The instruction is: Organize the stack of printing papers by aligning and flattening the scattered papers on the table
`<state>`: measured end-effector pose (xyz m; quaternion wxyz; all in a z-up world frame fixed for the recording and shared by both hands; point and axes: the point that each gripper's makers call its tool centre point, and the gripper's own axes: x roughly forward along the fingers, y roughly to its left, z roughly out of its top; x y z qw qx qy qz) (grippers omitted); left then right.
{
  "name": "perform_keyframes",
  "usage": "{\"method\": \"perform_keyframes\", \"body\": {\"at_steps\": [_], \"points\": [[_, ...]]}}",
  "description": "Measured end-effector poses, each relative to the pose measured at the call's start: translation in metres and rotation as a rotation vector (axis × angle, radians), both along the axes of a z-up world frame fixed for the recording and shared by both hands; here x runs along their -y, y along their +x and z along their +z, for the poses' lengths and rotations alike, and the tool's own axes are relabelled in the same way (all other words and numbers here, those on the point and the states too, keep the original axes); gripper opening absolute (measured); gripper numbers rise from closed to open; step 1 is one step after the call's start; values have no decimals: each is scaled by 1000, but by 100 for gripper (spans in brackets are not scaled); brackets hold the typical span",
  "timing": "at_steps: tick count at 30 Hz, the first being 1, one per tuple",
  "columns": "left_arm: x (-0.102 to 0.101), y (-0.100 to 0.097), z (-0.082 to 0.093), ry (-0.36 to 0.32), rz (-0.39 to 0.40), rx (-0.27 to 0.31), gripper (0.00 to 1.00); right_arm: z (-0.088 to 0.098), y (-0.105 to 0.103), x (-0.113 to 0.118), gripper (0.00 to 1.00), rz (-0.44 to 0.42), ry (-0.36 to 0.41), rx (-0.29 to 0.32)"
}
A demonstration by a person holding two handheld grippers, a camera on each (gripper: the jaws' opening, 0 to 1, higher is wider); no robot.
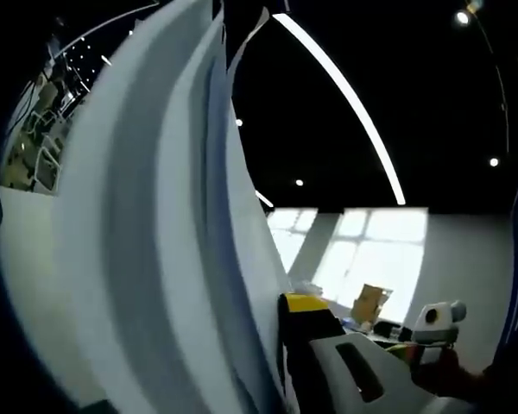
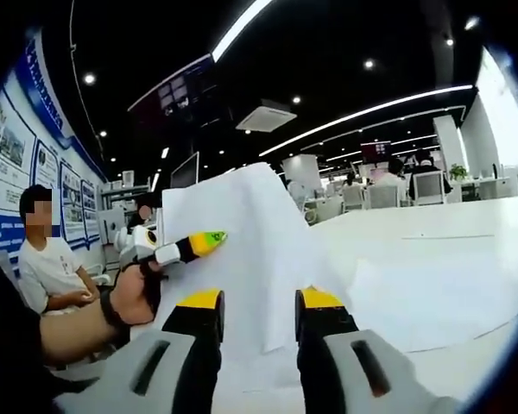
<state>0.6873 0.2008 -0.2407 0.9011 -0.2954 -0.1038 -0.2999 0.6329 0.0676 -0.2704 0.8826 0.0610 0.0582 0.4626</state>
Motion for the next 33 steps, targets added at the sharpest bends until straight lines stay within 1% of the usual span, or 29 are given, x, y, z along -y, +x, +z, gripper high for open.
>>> {"method": "perform_keyframes", "body": {"at_steps": [5, 13, 22, 26, 33], "points": [[0, 0, 0, -1, 0, -1, 7, 1, 1, 1, 31, -7, 5, 5], [0, 0, 0, -1, 0, -1, 7, 1, 2, 3, 38, -22, 9, 6], [0, -1, 0, -2, 0, -2, 7, 0, 5, 6, 46, -36, 12, -2], [1, -1, 0, -2, 0, -2, 7, -2, 5, 5, 48, -30, 12, -13], [1, -1, 0, -1, -2, -3, 7, -4, 8, 7, 56, -41, 6, -21]]}}
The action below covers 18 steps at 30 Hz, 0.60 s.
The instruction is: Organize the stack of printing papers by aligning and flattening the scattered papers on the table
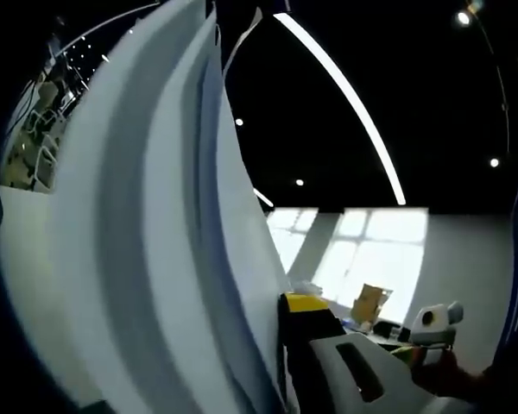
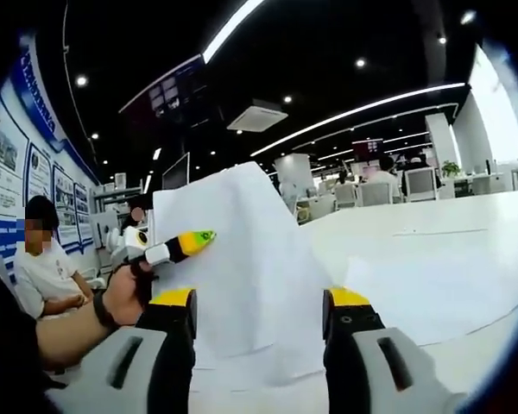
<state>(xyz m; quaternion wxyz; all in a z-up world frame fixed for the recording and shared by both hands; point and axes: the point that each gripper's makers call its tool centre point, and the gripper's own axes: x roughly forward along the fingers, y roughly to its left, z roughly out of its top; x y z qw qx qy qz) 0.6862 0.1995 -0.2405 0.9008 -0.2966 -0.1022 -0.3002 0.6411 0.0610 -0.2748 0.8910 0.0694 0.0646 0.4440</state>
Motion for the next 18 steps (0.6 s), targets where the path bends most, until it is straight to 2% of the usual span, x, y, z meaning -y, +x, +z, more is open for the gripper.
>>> {"method": "perform_keyframes", "body": {"at_steps": [7, 18], "points": [[1, -1, 0, 1, 0, 0, 7, -1, 2, 1, 63, -8, -3, -2], [0, 0, -1, 2, 0, -1, 7, -3, 5, 2, 67, -11, -8, -11]]}}
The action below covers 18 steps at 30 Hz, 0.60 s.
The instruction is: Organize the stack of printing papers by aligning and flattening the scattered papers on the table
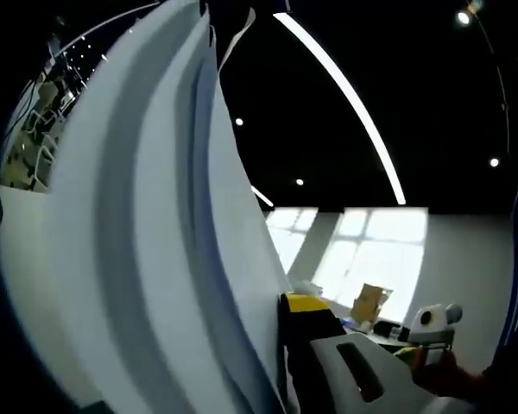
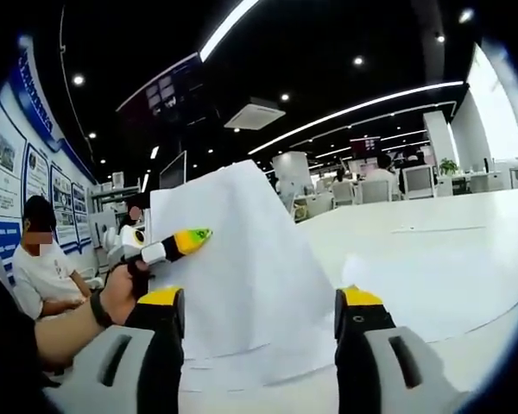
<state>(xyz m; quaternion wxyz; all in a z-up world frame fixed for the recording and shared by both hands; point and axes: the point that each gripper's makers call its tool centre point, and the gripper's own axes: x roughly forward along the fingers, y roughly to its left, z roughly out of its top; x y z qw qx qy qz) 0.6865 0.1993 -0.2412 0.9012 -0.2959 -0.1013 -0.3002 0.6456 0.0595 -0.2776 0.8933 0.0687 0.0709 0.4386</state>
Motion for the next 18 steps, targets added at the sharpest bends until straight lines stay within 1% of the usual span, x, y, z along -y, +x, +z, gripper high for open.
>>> {"method": "perform_keyframes", "body": {"at_steps": [13, 18], "points": [[-1, 1, -1, 0, 0, -1, 7, -8, 6, 3, 79, -21, -34, -23], [-1, 1, 0, 0, -1, -1, 7, -7, 9, 7, 80, -33, -29, -27]]}}
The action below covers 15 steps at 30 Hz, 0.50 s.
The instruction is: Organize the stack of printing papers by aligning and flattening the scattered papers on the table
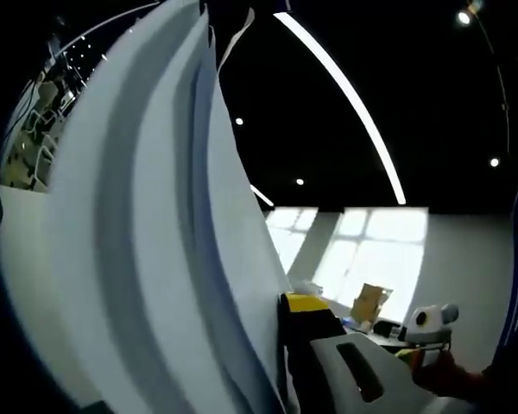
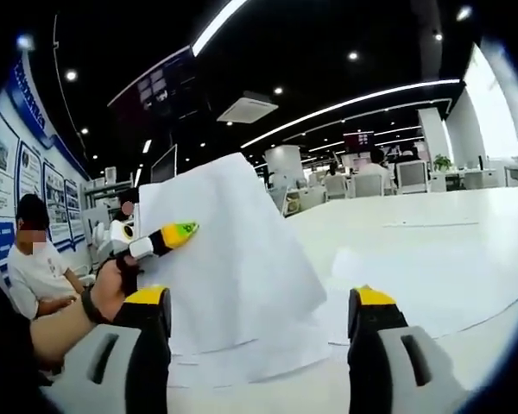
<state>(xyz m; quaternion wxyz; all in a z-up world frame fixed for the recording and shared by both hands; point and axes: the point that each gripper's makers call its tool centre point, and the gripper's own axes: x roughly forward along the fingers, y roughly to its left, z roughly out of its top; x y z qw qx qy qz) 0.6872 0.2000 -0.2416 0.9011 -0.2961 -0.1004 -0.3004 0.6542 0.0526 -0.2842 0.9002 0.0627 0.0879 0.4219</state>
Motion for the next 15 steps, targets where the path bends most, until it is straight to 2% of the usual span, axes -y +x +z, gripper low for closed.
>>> {"method": "perform_keyframes", "body": {"at_steps": [15], "points": [[-3, 2, -1, 0, 1, -1, 7, -9, 11, 16, 81, -51, -19, -21]]}}
